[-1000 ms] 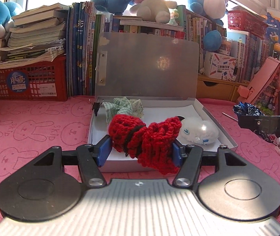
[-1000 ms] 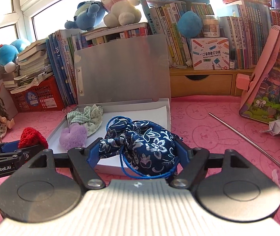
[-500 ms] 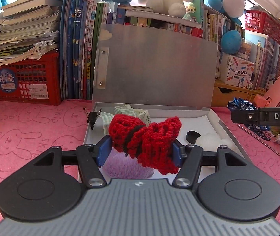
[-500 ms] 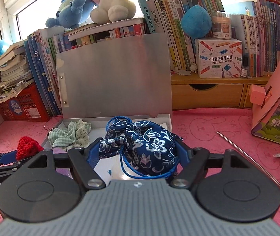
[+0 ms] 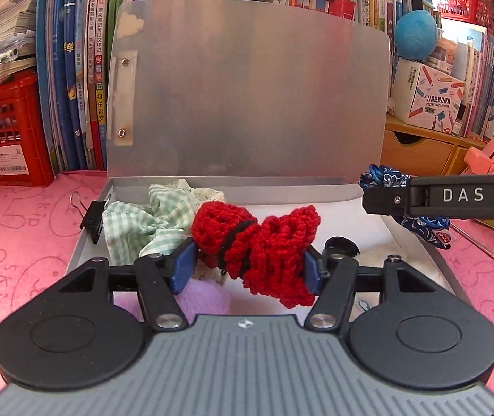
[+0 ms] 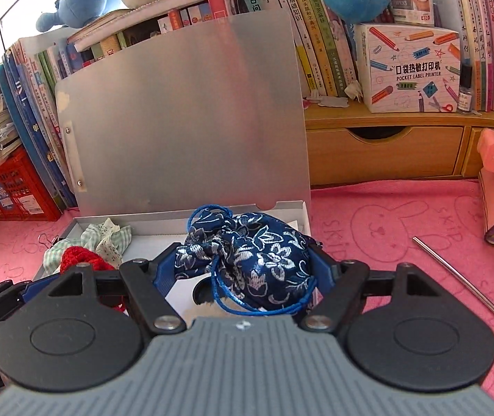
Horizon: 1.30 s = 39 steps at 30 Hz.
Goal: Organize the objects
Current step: 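Lower the red pouch into the box with the left gripper while the right gripper releases the blue bag there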
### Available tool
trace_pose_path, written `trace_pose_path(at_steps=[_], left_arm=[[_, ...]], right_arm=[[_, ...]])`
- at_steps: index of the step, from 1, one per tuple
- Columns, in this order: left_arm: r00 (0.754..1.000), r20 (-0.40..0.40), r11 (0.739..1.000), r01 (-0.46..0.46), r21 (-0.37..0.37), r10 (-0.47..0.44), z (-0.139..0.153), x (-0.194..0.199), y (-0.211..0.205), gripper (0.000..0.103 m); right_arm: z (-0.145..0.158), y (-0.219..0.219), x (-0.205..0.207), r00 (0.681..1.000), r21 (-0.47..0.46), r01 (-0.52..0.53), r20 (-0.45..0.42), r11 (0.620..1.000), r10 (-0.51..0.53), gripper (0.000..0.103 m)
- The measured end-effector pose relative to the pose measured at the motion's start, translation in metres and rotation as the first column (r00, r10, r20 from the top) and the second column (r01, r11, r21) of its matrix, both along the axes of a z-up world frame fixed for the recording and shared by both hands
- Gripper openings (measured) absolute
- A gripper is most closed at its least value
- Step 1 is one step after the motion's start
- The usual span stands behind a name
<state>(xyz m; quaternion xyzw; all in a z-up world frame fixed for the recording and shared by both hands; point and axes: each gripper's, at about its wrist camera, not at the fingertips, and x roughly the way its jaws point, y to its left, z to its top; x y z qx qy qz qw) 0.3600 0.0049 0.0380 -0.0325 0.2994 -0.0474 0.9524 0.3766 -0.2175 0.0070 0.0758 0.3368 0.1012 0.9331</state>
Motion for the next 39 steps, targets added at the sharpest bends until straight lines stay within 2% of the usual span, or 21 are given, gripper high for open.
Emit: trace_pose_path(at_steps=[10, 13, 15, 17, 20, 23, 28, 33, 39], left_arm=[[1.000, -0.014, 0.999, 0.015, 0.051, -0.014, -0.012, 0.015, -0.012, 0.067], [1.000, -0.014, 0.998, 0.020, 0.063, -0.019, -0.013, 0.012, -0.011, 0.069], [1.000, 0.005, 0.998, 0.027, 0.059, -0.028, -0.011, 0.009, -0.011, 0.078], [0.999, 0.030, 0.998, 0.036, 0.047, -0.037, -0.009, 0.005, -0.010, 0.087], [0.998, 0.044, 0.997, 0.042, 0.058, -0.045, -0.003, -0.002, -0.012, 0.089], [0.998, 0.048, 0.996, 0.040, 0.081, -0.044, 0.002, -0.009, -0.013, 0.090], [0.998, 0.052, 0.997, 0.033, 0.068, -0.036, 0.012, -0.028, -0.009, 0.090], [0.997, 0.063, 0.998, 0.032, 0.056, -0.035, 0.024, -0.056, -0.003, 0.090], [0.996, 0.078, 0.998, 0.040, 0.052, -0.044, 0.035, -0.100, 0.001, 0.090]], right_arm=[[-0.013, 0.009, 0.018, 1.000, -0.040, -0.028, 0.012, 0.999, 0.029, 0.078], [-0.016, 0.007, 0.017, 1.000, -0.020, -0.027, 0.011, 0.999, 0.027, 0.080], [-0.015, 0.005, 0.015, 1.000, -0.004, -0.020, 0.018, 1.000, 0.021, 0.081], [-0.014, 0.002, 0.013, 1.000, 0.017, -0.022, 0.019, 1.000, 0.021, 0.087], [-0.010, -0.002, 0.008, 1.000, 0.040, -0.020, 0.012, 0.999, 0.020, 0.087], [-0.003, -0.003, 0.000, 1.000, 0.042, -0.018, 0.021, 0.999, 0.017, 0.088], [0.014, -0.004, -0.021, 0.999, 0.048, -0.024, 0.043, 0.999, 0.022, 0.088], [0.027, -0.006, -0.051, 0.997, 0.042, -0.037, 0.063, 0.998, 0.034, 0.088], [0.029, -0.008, -0.094, 0.996, 0.022, -0.068, 0.065, 0.997, 0.067, 0.089]])
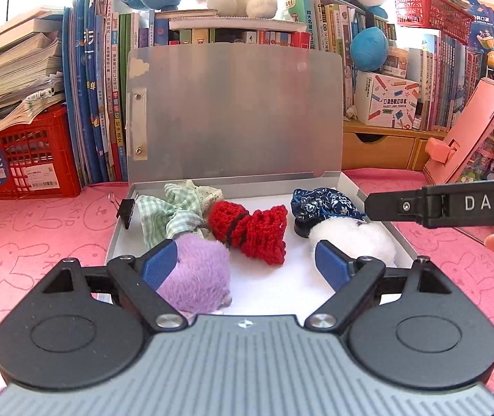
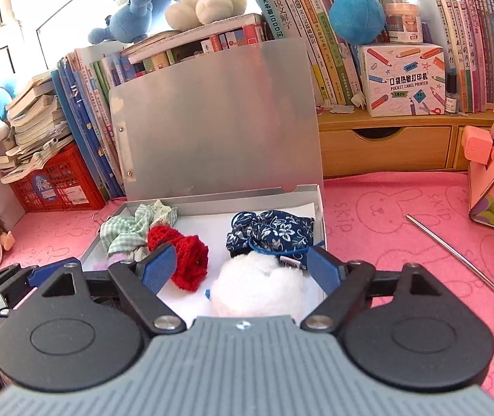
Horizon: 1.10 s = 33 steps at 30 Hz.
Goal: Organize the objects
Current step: 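Lower the red pouch into the box with the left gripper while the right gripper releases the blue bag there, then move both grippers back toward the black lid and tissue on the table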
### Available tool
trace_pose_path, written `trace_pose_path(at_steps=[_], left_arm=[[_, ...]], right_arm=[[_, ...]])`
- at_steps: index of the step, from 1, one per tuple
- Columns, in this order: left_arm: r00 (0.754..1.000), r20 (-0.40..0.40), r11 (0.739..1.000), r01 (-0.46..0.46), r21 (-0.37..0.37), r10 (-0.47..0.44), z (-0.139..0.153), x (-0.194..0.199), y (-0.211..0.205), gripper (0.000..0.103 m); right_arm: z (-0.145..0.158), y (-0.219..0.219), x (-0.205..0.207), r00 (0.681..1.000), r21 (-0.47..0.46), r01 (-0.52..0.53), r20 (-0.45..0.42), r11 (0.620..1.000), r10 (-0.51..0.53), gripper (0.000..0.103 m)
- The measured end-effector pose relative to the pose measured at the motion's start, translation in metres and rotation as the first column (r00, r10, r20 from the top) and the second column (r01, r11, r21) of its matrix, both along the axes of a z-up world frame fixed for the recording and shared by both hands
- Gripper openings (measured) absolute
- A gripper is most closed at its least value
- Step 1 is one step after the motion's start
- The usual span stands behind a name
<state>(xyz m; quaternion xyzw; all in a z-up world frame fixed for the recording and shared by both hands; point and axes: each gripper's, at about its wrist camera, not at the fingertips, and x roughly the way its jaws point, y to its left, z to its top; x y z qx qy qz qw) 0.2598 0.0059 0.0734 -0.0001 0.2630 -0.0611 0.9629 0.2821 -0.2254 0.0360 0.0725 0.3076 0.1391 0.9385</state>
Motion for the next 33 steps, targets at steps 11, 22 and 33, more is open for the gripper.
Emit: trace_pose_path(at_steps=[11, 22, 33], left_arm=[[0.999, 0.034, 0.999, 0.021, -0.025, -0.020, 0.009, -0.085, 0.007, 0.090], [0.999, 0.043, 0.999, -0.009, -0.053, 0.011, 0.003, -0.141, 0.024, 0.090], [0.999, 0.032, 0.998, -0.043, -0.046, 0.044, -0.008, -0.165, 0.037, 0.090]], right_arm=[[-0.001, -0.008, -0.082, 0.999, -0.035, -0.008, 0.035, 0.999, 0.009, 0.089], [-0.013, -0.020, -0.145, 0.997, -0.115, 0.031, 0.073, 0.993, -0.023, 0.089], [-0.035, -0.027, -0.186, 0.995, -0.179, 0.067, 0.089, 0.981, -0.052, 0.089]])
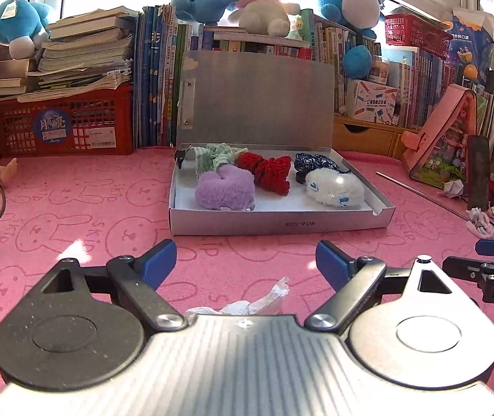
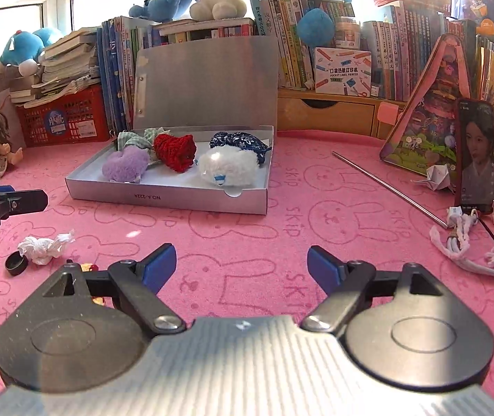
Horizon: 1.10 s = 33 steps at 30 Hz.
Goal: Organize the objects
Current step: 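Move both grippers back toward the black lid and tissue on the table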
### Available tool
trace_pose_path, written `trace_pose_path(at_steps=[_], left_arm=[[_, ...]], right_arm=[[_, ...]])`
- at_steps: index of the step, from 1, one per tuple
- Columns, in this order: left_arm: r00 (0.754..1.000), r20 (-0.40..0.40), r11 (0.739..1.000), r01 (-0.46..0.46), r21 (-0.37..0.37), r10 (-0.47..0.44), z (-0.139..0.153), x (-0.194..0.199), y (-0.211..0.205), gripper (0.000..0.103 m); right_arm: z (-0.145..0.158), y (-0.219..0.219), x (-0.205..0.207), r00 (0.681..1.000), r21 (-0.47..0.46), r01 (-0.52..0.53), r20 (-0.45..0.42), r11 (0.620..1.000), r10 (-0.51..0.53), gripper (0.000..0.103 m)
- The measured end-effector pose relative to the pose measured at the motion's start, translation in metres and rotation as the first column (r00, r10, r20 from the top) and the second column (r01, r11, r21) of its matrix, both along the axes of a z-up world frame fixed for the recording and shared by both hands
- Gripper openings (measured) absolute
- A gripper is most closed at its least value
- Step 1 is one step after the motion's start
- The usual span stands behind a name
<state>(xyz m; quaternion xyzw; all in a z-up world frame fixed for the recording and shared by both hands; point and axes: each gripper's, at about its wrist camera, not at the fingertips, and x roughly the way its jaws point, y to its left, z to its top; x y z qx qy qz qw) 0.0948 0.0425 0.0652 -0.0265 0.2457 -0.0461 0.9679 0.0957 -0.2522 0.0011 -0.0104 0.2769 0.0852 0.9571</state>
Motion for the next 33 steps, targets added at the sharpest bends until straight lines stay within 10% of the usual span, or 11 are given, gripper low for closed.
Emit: trace_pose_path(at_steps=[33], left_arm=[[0.995, -0.049, 0.996, -0.088, 0.034, 0.090, -0.054, -0.039, 0.013, 0.090]], right_arm=[[-0.039, -0.011, -0.036, 0.991, -0.014, 0.132, -0.023, 0.991, -0.132, 0.089]])
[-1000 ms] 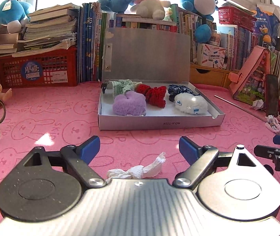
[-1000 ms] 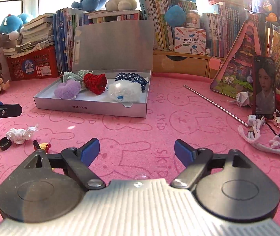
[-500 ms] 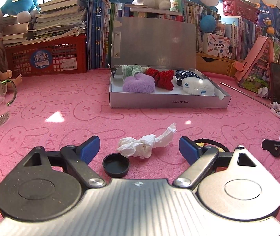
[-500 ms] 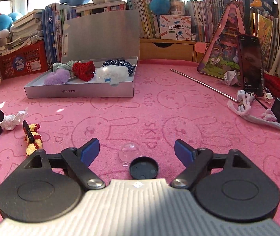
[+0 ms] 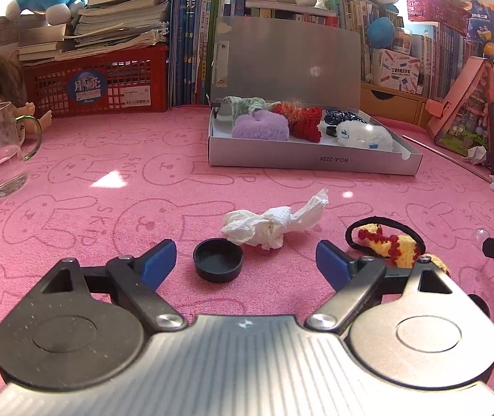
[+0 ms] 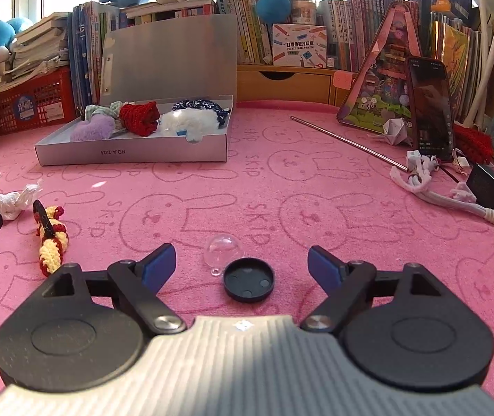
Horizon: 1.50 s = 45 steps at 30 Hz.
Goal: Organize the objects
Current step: 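Move both grippers back toward the black lid and tissue on the table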
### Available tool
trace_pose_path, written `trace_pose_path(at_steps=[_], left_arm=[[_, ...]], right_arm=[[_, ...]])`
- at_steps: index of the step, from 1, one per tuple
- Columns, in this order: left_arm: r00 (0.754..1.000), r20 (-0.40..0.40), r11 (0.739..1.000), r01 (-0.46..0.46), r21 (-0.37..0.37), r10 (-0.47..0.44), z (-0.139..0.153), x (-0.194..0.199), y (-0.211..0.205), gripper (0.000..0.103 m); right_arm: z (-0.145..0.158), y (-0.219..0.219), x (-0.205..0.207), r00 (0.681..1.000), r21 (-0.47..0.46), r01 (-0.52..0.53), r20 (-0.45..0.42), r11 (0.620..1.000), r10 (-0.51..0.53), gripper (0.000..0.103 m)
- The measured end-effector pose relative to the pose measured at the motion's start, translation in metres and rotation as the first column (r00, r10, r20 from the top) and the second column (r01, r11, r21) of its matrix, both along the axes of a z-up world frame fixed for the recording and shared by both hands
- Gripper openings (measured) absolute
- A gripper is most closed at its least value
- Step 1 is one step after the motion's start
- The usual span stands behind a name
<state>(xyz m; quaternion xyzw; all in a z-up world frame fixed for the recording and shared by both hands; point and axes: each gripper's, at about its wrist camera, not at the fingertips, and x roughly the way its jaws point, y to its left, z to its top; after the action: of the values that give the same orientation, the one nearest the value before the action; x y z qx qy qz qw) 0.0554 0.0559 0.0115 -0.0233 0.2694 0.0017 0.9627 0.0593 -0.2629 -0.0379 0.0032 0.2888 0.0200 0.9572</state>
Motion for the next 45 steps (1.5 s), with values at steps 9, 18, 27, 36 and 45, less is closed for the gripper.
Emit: trace_pose_path(at_steps=[9, 18, 27, 36, 45], left_arm=[[0.998, -0.042, 0.999, -0.044, -0.005, 0.044, -0.006, 0.004, 0.008, 0.090], [0.998, -0.033, 0.999, -0.049, 0.005, 0.049, -0.009, 0.004, 0.006, 0.090], [0.998, -0.041, 0.998, -0.055, 0.021, 0.056, -0.010, 0.006, 0.005, 0.097], [0.995, -0.071, 0.997, -0.061, 0.049, 0.064, -0.010, 0.011, 0.003, 0.099], [0.996, -0.078, 0.998, -0.049, 0.049, 0.053, -0.010, 0.011, 0.002, 0.099]], right_arm=[[-0.008, -0.005, -0.001, 0.998, -0.018, 0.052, -0.037, 0.999, -0.052, 0.089], [-0.010, -0.006, 0.005, 0.994, -0.032, 0.093, -0.062, 0.995, -0.094, 0.102], [-0.011, -0.007, 0.005, 0.994, -0.036, 0.091, -0.062, 0.995, -0.093, 0.103], [-0.011, -0.006, 0.004, 0.994, -0.041, 0.087, -0.061, 0.995, -0.089, 0.103], [-0.010, -0.007, 0.006, 0.993, -0.034, 0.090, -0.079, 0.995, -0.092, 0.103]])
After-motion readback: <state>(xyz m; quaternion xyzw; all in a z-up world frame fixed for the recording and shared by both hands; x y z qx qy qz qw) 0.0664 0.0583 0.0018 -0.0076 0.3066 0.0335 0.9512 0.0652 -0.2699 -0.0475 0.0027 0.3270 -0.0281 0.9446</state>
